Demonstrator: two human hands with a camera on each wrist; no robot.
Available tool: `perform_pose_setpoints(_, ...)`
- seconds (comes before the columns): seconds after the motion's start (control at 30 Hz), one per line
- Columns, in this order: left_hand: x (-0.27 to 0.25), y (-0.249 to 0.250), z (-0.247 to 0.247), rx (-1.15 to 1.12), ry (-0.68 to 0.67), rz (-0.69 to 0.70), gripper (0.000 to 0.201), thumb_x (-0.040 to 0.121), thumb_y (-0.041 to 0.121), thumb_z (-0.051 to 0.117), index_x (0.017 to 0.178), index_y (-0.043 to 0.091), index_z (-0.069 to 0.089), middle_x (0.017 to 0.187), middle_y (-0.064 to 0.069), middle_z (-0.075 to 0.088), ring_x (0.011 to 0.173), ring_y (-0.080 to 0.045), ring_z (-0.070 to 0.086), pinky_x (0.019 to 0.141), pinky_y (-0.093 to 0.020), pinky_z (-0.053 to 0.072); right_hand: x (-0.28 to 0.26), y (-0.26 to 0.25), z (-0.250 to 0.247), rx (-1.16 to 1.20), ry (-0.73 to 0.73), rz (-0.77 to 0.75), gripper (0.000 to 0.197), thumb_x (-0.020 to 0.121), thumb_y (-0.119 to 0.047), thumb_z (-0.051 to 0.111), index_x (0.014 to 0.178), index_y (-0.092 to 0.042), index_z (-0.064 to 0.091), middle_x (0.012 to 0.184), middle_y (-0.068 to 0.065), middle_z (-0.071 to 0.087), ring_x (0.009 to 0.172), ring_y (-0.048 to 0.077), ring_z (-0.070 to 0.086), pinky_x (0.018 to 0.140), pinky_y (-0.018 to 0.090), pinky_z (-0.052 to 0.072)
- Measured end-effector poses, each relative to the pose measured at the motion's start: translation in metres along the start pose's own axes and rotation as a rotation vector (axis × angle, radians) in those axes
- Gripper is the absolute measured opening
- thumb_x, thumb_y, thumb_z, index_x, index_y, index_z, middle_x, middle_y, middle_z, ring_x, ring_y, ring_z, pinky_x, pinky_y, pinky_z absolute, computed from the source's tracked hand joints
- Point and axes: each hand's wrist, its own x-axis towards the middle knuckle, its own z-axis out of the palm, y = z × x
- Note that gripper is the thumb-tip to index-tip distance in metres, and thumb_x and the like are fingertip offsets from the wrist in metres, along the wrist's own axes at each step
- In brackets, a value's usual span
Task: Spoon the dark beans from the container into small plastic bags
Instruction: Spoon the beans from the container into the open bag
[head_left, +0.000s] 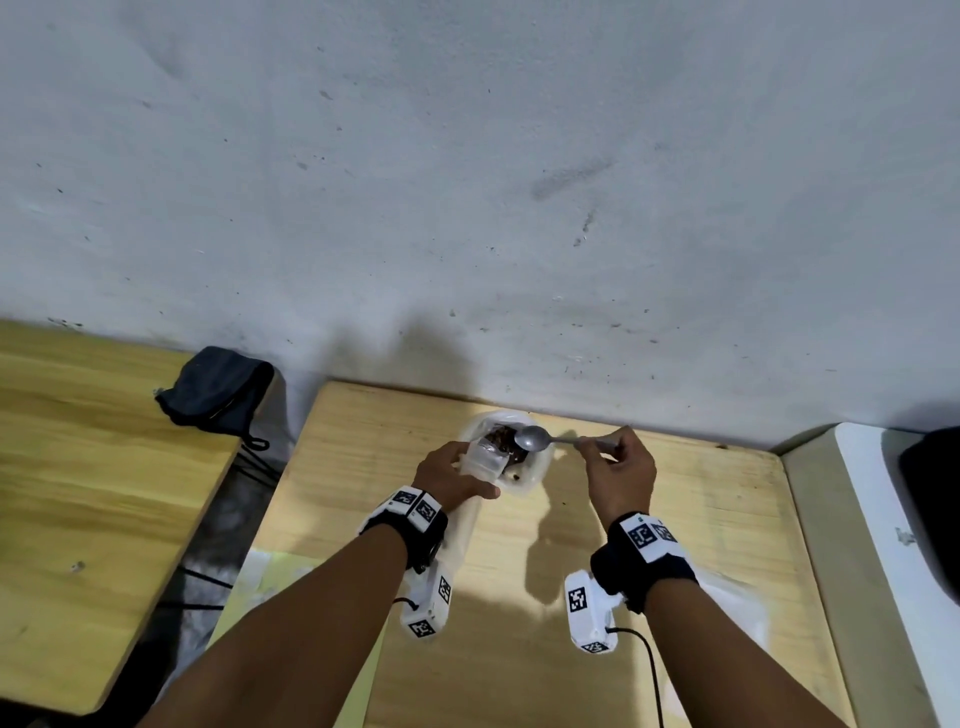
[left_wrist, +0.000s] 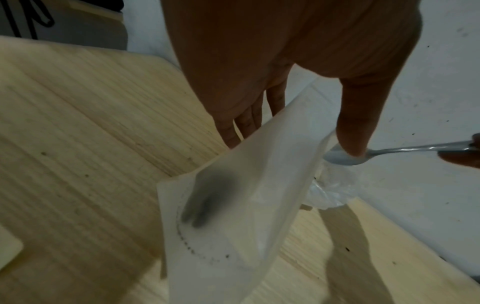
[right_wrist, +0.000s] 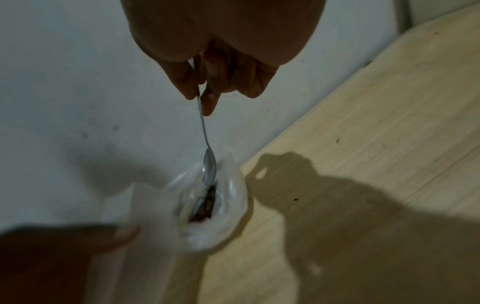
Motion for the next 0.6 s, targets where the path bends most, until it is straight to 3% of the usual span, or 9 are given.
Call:
perform_pose_setpoints(0.07,0.002,0.002,-0.001,0.001,0.001,-0.006,0.092,0.026,0.044,0.084,0.113,0.020,0.063,0.109,0.001,0.068,0.102,-0.020,0.063,0.090,-0.039,0.053,0.001,0.006,0.007,-0.052,-0.052,-0.021,0.031,0.084,-0.011,0.072,0.065,-0.015,0.047,0.070,0.001,0.062,0.051,0.011,0.046,0.049,0.016,0.038)
perform_pose_setpoints(0.13,0.003,0.003,-0.004,0.022,-0.001,-0.005,0.083,0.038,0.033,0.088,0.115,0.017,0.062,0.110,-0.001,0.068,0.101,-0.021,0.063,0.089,-0.037,0.053,0.004,0.017,0.016,-0.101,-0.095,-0.030,0.035,0.085,-0.014,0.070,0.065,-0.021,0.042,0.066,0.002,0.061,0.045,0.014,0.042,0.050,0.026,0.040)
perform_pose_setpoints(0.27,0.009,-0.001,-0.010,0.063,-0.019,0.005,0.074,0.054,0.019,0.089,0.122,0.014,0.058,0.116,-0.002,0.065,0.105,-0.020,0.061,0.089,-0.033,0.051,0.007,0.032,0.027,-0.143,-0.128,0.003,0.035,0.087,-0.017,0.068,0.067,-0.021,0.039,0.067,-0.005,0.064,0.048,0.019,0.047,0.053,0.037,0.050)
perform_pose_setpoints(0.37,0.012,-0.002,-0.011,0.094,-0.041,0.023,0.079,0.056,0.020,0.089,0.127,0.013,0.055,0.123,-0.002,0.062,0.110,-0.021,0.059,0.092,-0.033,0.050,0.004,0.038,0.033,-0.095,-0.113,0.046,0.038,0.086,-0.011,0.070,0.065,-0.020,0.039,0.076,0.006,0.068,0.065,0.019,0.057,0.061,0.026,0.047)
perform_pose_setpoints(0.43,0.013,-0.002,-0.009,0.102,-0.045,0.036,0.079,0.058,0.019,0.088,0.128,0.013,0.053,0.126,-0.003,0.061,0.111,-0.022,0.058,0.093,-0.035,0.050,0.002,0.039,0.037,-0.087,-0.114,0.091,0.035,0.085,-0.010,0.071,0.066,-0.016,0.042,0.079,0.013,0.068,0.072,0.021,0.059,0.058,0.018,0.042)
perform_pose_setpoints(0.6,0.014,-0.005,-0.005,0.109,-0.020,0.052,0.071,0.062,0.014,0.085,0.126,0.015,0.054,0.126,-0.005,0.060,0.110,-0.023,0.058,0.091,-0.035,0.051,0.003,0.036,0.042,-0.076,-0.176,0.222,0.036,0.082,-0.015,0.074,0.067,-0.012,0.042,0.065,0.001,0.052,0.061,0.019,0.047,0.054,0.027,0.034)
